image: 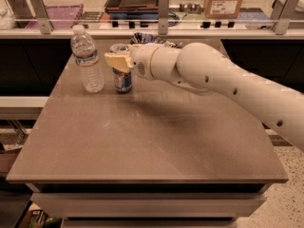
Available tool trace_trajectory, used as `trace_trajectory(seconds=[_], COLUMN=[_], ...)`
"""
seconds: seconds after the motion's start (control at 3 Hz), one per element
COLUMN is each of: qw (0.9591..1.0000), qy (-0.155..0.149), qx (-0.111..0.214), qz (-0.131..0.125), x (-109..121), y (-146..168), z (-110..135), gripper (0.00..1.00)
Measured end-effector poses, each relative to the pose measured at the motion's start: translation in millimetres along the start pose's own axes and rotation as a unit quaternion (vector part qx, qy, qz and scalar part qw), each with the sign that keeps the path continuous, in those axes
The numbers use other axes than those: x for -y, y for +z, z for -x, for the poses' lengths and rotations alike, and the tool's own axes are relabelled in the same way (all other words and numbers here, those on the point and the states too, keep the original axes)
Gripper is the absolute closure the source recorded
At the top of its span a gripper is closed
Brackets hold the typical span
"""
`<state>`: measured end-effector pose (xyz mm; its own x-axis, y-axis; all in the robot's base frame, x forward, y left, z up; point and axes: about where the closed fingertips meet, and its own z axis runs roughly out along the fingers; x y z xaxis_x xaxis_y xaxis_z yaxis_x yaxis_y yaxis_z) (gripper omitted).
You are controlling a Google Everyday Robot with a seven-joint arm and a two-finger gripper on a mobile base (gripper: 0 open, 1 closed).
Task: Move redbull can near water bottle
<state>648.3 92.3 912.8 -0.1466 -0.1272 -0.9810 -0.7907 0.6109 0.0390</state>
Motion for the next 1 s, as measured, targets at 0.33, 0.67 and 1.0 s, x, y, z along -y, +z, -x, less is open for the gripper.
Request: trace_trajectory(seconds=[0.33, 0.67, 1.0], qw=[1.0000, 1.0000, 1.0000], qy=[-0.001, -0.001, -0.001], qx=[0.000, 0.000, 0.000], qz=[0.001, 0.003, 0.003], x=[-1.8, -3.5, -3.6], y=[1.0, 1.9, 2.0], z=[0.6, 1.2, 1.2], gripper=[0.14, 0.00, 0.00])
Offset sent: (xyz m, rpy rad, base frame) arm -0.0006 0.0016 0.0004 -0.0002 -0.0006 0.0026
